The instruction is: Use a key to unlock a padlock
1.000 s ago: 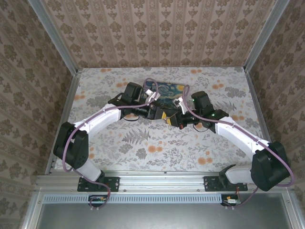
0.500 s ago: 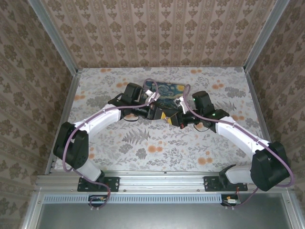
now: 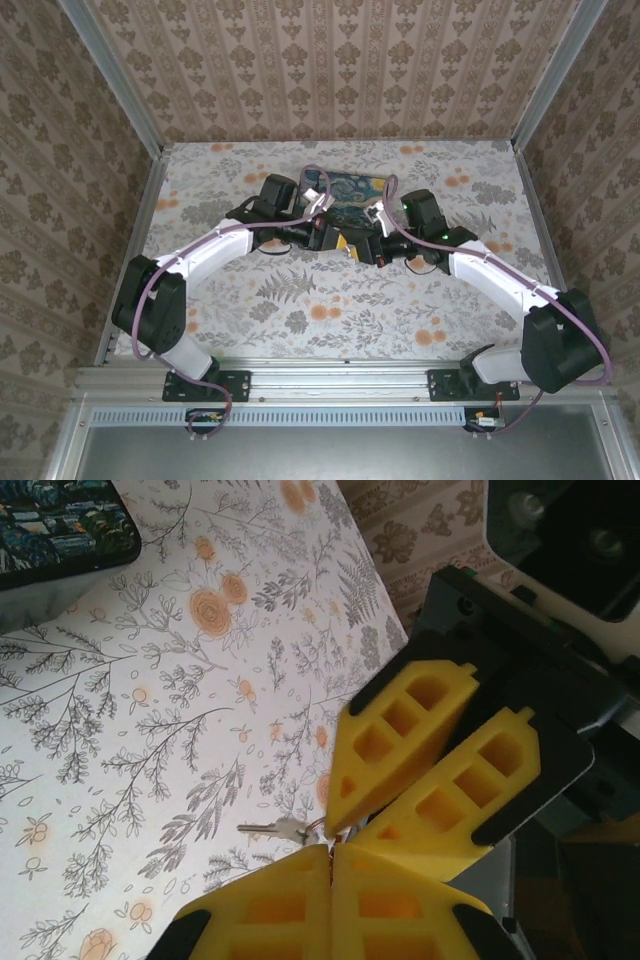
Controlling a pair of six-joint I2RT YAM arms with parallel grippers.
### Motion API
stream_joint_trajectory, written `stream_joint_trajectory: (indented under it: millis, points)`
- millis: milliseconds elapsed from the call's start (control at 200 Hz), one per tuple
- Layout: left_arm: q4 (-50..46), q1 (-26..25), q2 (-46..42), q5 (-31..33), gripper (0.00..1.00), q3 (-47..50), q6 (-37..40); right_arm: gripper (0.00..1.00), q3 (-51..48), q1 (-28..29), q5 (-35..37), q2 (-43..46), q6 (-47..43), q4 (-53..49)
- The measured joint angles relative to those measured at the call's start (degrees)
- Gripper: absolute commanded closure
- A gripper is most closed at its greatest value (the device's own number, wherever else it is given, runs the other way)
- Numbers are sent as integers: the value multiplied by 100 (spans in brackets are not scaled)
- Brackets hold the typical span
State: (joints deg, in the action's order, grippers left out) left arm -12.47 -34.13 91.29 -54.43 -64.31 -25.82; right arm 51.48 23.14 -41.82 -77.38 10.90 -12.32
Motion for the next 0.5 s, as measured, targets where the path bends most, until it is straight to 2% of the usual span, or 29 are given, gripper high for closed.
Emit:
stream_joint_trajectory:
  millis: [360,500]
  points:
    - [326,192,-4,-2,100,131,-424,57,0,-238,-26,7,275,245]
    - [505,192,-4,-7,100,133,-573,56,0,-225,-114,-50,431,542]
